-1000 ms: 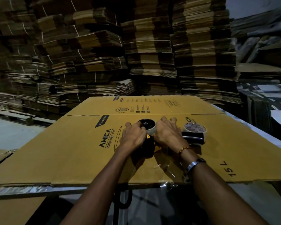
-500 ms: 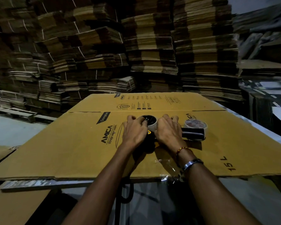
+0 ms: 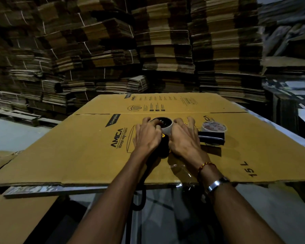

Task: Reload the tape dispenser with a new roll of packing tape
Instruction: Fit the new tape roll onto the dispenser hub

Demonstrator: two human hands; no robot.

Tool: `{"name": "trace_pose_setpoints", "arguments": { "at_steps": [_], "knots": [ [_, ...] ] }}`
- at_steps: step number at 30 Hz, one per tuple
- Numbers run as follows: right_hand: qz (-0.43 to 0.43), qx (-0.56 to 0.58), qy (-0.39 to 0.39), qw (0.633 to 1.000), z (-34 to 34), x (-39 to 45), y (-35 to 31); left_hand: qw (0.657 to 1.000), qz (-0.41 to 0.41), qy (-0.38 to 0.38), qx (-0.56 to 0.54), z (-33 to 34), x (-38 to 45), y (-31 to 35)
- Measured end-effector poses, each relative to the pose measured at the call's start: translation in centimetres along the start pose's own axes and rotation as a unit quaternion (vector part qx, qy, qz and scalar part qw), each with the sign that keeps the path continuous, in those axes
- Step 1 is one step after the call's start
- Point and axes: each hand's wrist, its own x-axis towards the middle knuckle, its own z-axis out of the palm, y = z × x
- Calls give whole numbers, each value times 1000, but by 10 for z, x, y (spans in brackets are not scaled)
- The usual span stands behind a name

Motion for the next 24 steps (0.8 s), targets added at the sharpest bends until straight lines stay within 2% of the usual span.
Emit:
{"name": "trace_pose_setpoints", "arguments": {
  "at_steps": [6, 12, 24],
  "knots": [
    [-46, -40, 8, 998, 0, -20, 1, 1000, 5, 3, 0, -1, -1, 0],
    [-36, -3, -11, 999, -11, -34, 7, 1000, 2, 13, -7, 1, -2, 0],
    [-34, 39, 6, 999, -9, -45, 9, 1000, 0, 15, -6, -1, -5, 3]
  ]
}}
